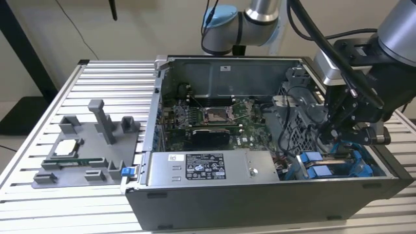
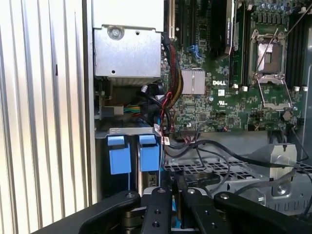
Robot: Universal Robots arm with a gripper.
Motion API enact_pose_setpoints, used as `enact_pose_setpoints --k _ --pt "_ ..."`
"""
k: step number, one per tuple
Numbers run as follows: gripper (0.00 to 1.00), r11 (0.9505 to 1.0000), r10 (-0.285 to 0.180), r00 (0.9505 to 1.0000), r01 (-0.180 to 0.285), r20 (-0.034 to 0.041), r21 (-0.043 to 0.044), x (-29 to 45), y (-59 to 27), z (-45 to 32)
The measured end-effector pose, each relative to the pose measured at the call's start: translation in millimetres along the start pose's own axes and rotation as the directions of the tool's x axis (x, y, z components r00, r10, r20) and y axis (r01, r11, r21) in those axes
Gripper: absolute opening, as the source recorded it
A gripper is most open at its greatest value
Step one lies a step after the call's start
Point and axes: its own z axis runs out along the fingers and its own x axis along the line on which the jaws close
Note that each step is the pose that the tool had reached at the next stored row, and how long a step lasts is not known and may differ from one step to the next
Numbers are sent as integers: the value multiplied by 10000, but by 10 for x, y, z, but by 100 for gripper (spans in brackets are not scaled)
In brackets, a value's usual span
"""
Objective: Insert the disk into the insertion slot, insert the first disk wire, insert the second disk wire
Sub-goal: 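Insert the second disk wire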
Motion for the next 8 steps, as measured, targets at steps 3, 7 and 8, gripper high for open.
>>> enact_pose_setpoints --k 3,7,8 --pt "0 10000 0 10000 0 -2 0 2 0 9" --pt "0 10000 0 10000 0 0 0 2 0 10" --pt "0 10000 0 10000 0 -1 0 2 0 10"
